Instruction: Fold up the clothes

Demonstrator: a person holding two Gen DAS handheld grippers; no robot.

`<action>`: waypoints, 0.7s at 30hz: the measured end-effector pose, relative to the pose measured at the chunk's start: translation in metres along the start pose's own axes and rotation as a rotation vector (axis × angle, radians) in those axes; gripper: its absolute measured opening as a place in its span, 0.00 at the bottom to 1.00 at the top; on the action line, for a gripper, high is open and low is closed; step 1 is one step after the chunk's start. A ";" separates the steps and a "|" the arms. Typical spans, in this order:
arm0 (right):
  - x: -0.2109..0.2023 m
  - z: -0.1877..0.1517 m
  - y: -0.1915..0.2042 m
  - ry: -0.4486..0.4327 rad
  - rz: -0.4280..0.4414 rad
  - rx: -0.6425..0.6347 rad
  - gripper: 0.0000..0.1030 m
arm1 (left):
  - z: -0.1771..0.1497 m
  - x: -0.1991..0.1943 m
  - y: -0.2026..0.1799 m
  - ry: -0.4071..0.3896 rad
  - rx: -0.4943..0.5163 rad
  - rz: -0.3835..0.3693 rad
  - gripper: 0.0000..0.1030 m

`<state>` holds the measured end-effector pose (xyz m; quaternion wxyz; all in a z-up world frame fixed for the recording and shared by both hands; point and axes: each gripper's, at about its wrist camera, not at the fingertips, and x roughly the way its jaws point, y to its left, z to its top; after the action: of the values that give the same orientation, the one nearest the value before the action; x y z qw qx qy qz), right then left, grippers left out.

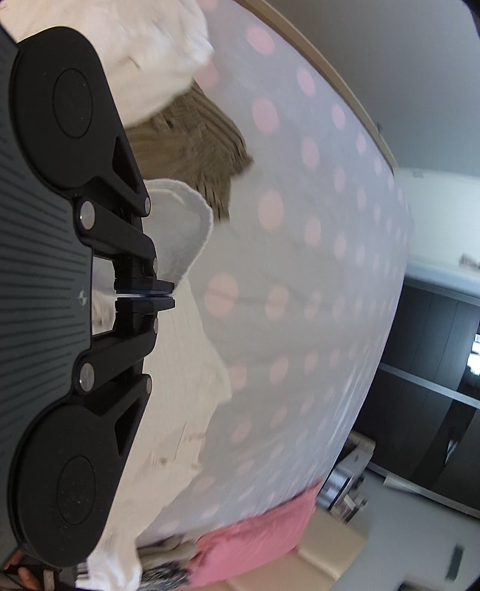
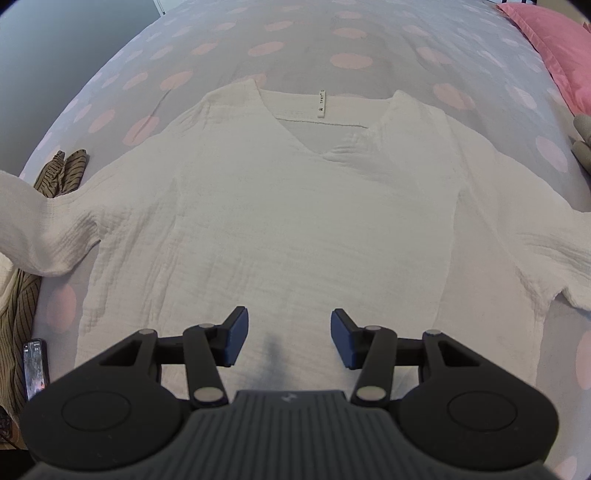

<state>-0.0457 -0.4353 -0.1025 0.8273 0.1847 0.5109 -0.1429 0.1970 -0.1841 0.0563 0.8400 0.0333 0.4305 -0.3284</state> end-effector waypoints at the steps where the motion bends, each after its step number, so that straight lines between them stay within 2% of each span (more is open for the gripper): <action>1: -0.001 0.000 0.000 0.001 0.001 0.001 0.52 | 0.000 0.004 -0.013 0.004 0.026 -0.017 0.00; 11: -0.004 0.009 -0.011 0.002 -0.005 0.049 0.52 | 0.002 0.061 -0.114 0.075 0.179 -0.154 0.00; 21: -0.007 0.017 -0.036 -0.010 -0.021 0.129 0.51 | -0.010 0.100 -0.196 0.104 0.285 -0.398 0.00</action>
<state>-0.0500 -0.4744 -0.0950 0.8148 0.2314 0.4983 -0.1851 0.1175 -0.3861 0.0196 0.7223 0.0828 0.4204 -0.5428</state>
